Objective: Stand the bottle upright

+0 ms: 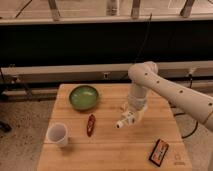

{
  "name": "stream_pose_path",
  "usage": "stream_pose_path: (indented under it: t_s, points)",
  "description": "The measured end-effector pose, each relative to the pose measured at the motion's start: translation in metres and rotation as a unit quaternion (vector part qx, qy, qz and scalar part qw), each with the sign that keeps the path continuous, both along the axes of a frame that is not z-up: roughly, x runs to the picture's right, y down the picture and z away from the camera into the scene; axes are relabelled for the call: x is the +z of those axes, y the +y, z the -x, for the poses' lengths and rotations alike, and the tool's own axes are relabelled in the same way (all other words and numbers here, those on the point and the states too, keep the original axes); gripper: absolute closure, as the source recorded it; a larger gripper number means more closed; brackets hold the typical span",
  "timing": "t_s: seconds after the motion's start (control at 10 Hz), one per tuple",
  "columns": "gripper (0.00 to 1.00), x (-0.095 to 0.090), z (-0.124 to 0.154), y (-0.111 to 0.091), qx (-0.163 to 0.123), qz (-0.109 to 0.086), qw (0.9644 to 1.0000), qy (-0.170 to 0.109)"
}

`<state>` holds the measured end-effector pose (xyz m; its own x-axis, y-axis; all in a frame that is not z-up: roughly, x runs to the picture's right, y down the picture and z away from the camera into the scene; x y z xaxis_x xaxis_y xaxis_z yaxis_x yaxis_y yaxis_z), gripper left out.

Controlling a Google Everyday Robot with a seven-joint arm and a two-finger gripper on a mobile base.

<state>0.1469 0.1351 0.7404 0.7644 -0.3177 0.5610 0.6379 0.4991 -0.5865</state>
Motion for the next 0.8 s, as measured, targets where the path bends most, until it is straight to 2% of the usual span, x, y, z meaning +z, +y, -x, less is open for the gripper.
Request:
stream_pose_path:
  t_s: [0.2, 0.3, 0.6, 0.8]
  points:
    - [1.00, 0.0003, -0.0052, 0.0037, 0.042, 0.018, 0.9983, 0.036]
    - [1.00, -0.0007, -0.0080, 0.0067, 0.067, 0.024, 0.9957, 0.059]
    - [1.00, 0.0000, -0.0043, 0.0083, 0.122, 0.027, 0.9887, 0.083]
    - [1.00, 0.0054, -0.0030, 0.0066, 0.168, 0.034, 0.9811, 0.090]
